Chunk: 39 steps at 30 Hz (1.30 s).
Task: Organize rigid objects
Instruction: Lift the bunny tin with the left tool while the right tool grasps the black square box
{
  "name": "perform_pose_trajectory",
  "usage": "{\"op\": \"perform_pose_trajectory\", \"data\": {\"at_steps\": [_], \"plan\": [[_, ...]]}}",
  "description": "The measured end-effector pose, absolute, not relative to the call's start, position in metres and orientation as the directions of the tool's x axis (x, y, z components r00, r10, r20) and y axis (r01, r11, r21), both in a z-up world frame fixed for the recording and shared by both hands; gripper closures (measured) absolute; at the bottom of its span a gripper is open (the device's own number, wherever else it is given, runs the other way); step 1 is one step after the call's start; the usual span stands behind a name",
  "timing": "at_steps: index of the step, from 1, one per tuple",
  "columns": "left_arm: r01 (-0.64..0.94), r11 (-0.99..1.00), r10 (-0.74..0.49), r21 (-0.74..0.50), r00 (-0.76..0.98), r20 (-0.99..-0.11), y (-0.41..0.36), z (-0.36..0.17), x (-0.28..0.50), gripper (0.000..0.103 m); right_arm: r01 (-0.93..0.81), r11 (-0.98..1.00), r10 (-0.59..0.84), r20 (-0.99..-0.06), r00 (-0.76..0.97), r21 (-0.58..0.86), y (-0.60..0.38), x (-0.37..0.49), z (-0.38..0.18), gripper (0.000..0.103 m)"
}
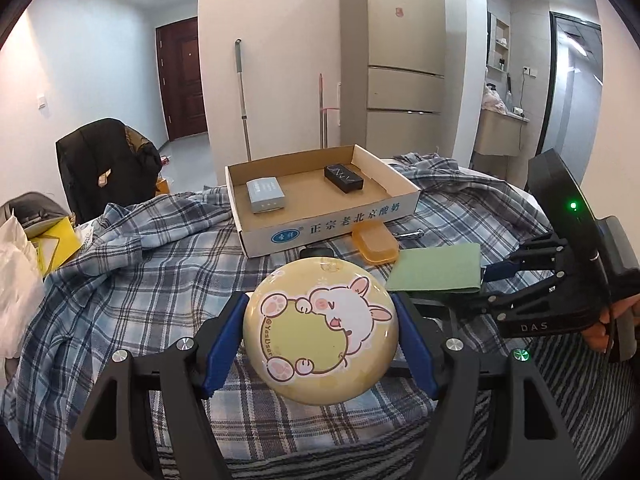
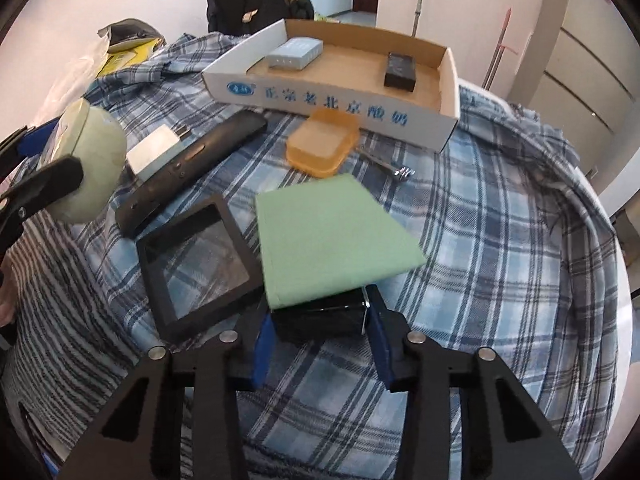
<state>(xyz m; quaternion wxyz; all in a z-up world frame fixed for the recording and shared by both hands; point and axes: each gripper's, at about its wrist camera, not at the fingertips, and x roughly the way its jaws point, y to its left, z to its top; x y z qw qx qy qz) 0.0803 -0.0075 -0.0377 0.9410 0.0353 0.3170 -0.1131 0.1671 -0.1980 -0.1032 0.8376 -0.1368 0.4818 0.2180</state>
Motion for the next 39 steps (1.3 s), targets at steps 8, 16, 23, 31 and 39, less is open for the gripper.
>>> {"op": "perform_pose_trajectory", "data": {"at_steps": [8,16,23,31,39], "plan": [[0.203,0.979,-0.142,0.027,0.767,-0.626,-0.009,-0.024,0.076,0.029,-0.496,0.868,0.272,-0.817,0.509,-0.020,-0.208,0.139,-0.066,0.063],[0.167,0.978,-0.071,0.126,0.833,-0.549,-0.015,0.015,0.069,0.029,-0.444,0.896,0.293,-0.723,0.625,-0.021,-0.211,0.128,-0.007,0.063],[0.027,0.998,-0.003,0.057,0.928,-0.373,-0.010,0.102,0.110,0.029,-0.350,0.936,0.319,-0.479,0.818,0.025,-0.195,0.171,0.099,0.063],[-0.076,0.995,0.052,-0.058,0.936,-0.349,0.007,0.142,0.179,0.029,-0.220,0.967,0.253,-0.430,0.867,0.126,-0.186,0.236,0.117,0.063],[-0.022,0.997,-0.017,-0.068,0.852,-0.523,0.010,0.074,0.234,0.029,-0.219,0.965,0.262,-0.606,0.751,0.146,-0.184,0.288,0.044,0.063]]}}
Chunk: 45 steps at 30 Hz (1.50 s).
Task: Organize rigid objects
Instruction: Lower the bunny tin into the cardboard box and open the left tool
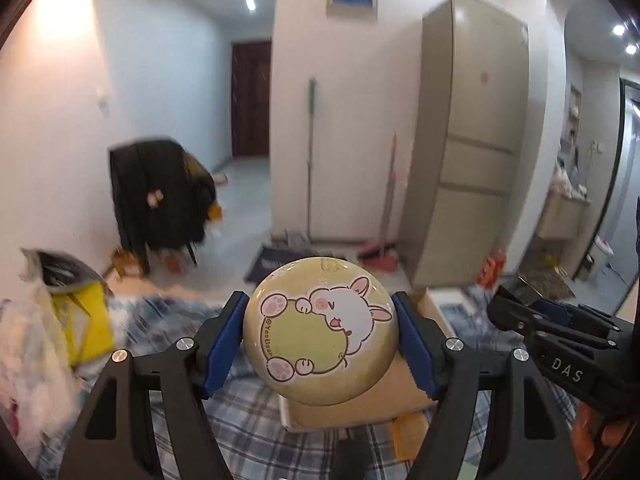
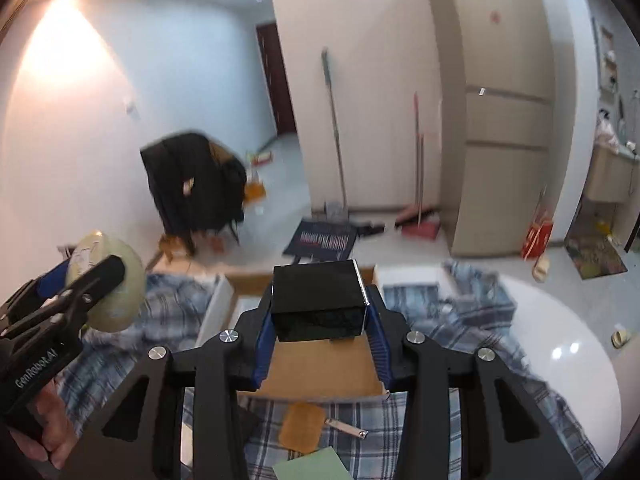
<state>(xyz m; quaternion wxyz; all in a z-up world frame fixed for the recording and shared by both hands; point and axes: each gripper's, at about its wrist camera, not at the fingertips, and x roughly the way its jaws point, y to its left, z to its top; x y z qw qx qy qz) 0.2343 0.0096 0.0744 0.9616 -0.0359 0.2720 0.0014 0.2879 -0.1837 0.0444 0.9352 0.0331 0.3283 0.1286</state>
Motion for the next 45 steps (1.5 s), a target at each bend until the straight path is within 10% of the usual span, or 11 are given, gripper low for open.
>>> {"op": "perform_pose_trajectory", "data": {"at_steps": [9,31,36,38,45], "plan": [[0.022,0.997,-0.069,-0.074,0.686,-0.724,-0.002,-0.003,0.284,0.029,-0.202,0.970,0.236,-0.696,0.678,0.132,-0.193,0.304,0.006,0.063],[0.051,0.994,-0.108,-0.097,0.598,-0.794,0.001,-0.068,0.316,0.029,-0.173,0.975,0.215,-0.772,0.599,0.137,-0.198,0.330,-0.031,0.063],[0.030,0.988,-0.131,-0.153,0.696,-0.706,0.005,-0.043,0.303,0.029,-0.177,0.974,0.222,-0.776,0.590,0.143,-0.198,0.332,-0.035,0.063],[0.008,0.984,-0.115,-0.180,0.795,-0.595,0.011,-0.024,0.287,0.001,-0.194,0.964,0.262,-0.781,0.567,0.183,-0.197,0.333,-0.038,0.063],[0.045,0.993,-0.086,-0.108,0.905,-0.416,0.000,0.000,0.258,0.000,-0.181,0.976,0.201,-0.811,0.550,0.120,-0.190,0.339,-0.056,0.063]]}}
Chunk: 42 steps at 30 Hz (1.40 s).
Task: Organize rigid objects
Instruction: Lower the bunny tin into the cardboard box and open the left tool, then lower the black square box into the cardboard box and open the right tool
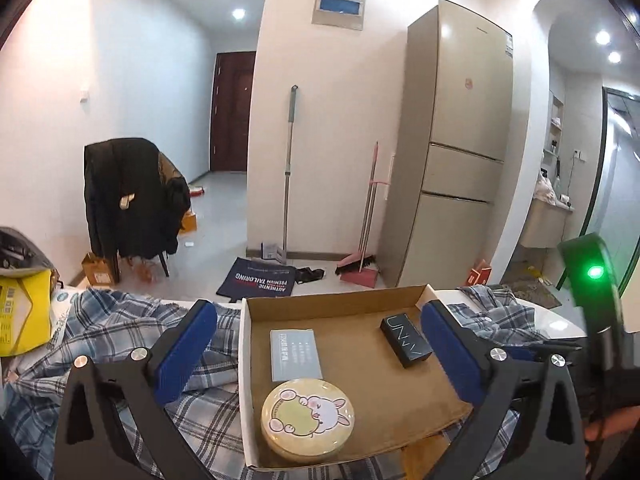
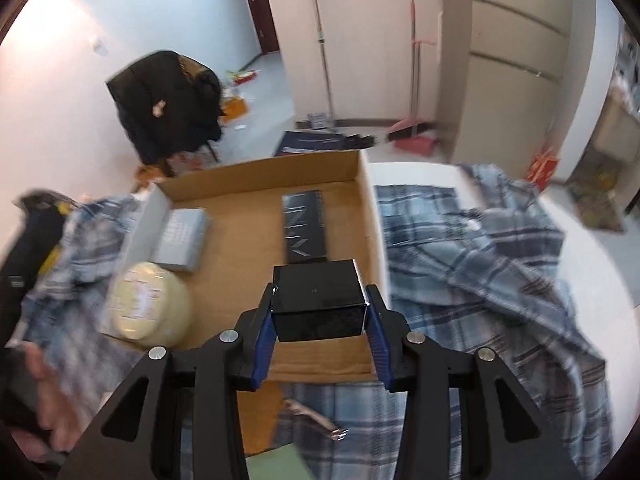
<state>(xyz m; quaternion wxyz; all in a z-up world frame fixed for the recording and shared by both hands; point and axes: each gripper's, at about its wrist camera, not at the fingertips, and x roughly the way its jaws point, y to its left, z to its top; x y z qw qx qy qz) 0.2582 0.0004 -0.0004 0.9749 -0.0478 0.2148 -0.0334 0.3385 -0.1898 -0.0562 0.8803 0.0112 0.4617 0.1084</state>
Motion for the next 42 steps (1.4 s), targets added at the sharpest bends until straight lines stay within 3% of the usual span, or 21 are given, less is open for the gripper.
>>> {"op": "perform_pose_trajectory", "data": {"at_steps": [3,6,19,23,26,31,35,40,42], "plan": [[0.068,0.992,-0.110,-0.109,0.890,-0.442,-0.004,-0.002,0.262,0.000,-0.183,0.972,0.224,-0.829,0.512,0.150,-0.188,0.343,-0.068,0.063],[0.096,0.988,-0.141,-0.119,0.875,-0.463,-0.006,-0.003,0.264,0.000,-0.195,0.979,0.149,-0.840,0.521,0.053,-0.179,0.345,-0.079,0.063],[0.105,0.979,-0.177,-0.177,0.866,-0.467,0.003,0.010,0.259,0.000,-0.241,0.970,0.147,-0.857,0.493,0.027,-0.170,0.348,-0.100,0.062],[0.110,0.985,-0.159,-0.136,0.888,-0.431,-0.001,0.022,0.249,0.000,-0.200,0.979,0.146,-0.819,0.555,0.039,-0.172,0.341,-0.087,0.052],[0.121,0.982,-0.172,-0.142,0.883,-0.436,-0.005,0.036,0.240,0.000,-0.197,0.978,0.183,-0.732,0.656,0.067,-0.182,0.327,-0.051,0.030],[0.161,0.968,-0.222,-0.193,0.906,-0.359,-0.002,0.082,0.208,0.000,-0.162,0.974,0.227,-0.596,0.770,0.161,-0.212,0.293,0.020,0.028],[0.127,0.979,-0.174,-0.159,0.930,-0.323,0.003,0.108,0.181,0.000,-0.167,0.971,0.233,-0.519,0.822,0.171,-0.230,0.256,0.061,0.015],[0.067,0.995,-0.085,-0.077,0.962,-0.260,0.007,0.109,0.133,0.000,-0.249,0.958,0.286,-0.493,0.822,0.141,-0.231,0.213,0.078,0.008],[0.075,0.994,-0.091,-0.075,0.967,-0.238,0.008,0.103,0.114,0.000,-0.270,0.953,0.301,-0.465,0.833,0.134,-0.231,0.192,0.077,0.000]]}}
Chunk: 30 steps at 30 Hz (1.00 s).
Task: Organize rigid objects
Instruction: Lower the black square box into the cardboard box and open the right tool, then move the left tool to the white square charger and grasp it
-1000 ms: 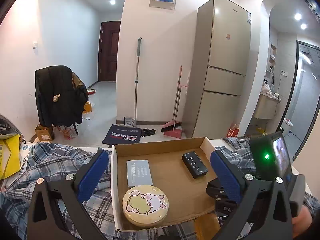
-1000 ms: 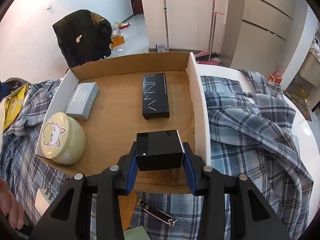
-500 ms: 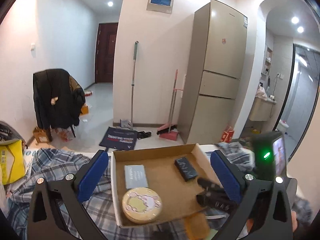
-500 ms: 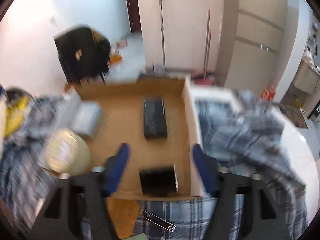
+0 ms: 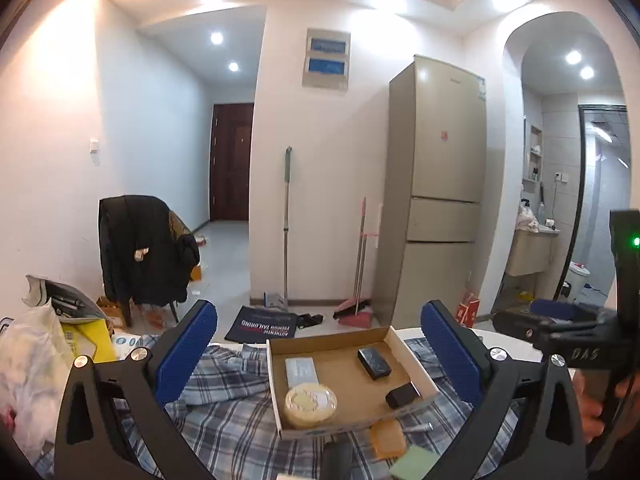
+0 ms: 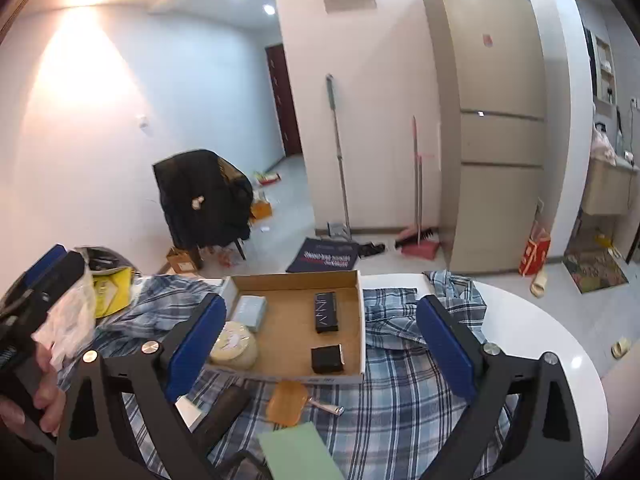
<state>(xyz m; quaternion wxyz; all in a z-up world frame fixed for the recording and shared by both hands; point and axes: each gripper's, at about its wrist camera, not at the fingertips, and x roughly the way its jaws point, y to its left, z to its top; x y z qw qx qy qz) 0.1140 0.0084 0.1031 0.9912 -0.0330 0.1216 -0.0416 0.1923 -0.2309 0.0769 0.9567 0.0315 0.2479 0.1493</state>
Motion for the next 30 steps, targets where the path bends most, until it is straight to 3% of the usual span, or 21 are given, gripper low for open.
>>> {"op": "perform_pose_trajectory", "data": {"at_steps": [6,9,15,18,24,30], "plan": [[0.124,0.991,-0.133,-0.057,0.967,-0.216,0.006,0.080,0.076,0.000,-0.326,0.925,0.379,-0.402,0.834,0.196,-0.232,0.153,0.058,0.000],[0.096,0.995,-0.089,0.026,0.976,-0.200,-0.004,0.054,0.070,0.000,-0.307,0.941,0.339,-0.388,0.857,0.143,-0.225,0.150,0.044,0.000],[0.115,0.993,-0.117,-0.018,0.970,-0.215,-0.001,0.015,0.075,0.000,-0.301,0.948,0.317,-0.392,0.864,0.103,-0.221,0.152,0.014,0.000],[0.086,0.996,-0.078,0.024,0.965,-0.251,-0.001,0.001,0.085,0.000,-0.308,0.947,0.315,-0.436,0.843,0.087,-0.223,0.161,-0.002,0.000],[0.098,0.995,-0.102,-0.030,0.905,-0.412,0.011,-0.010,0.112,0.000,-0.280,0.952,0.304,-0.485,0.820,0.122,-0.236,0.176,-0.018,0.000],[0.111,0.991,-0.134,-0.075,0.846,-0.517,0.021,-0.012,0.127,0.001,-0.280,0.947,0.322,-0.506,0.800,0.160,-0.240,0.180,-0.021,0.000]]}}
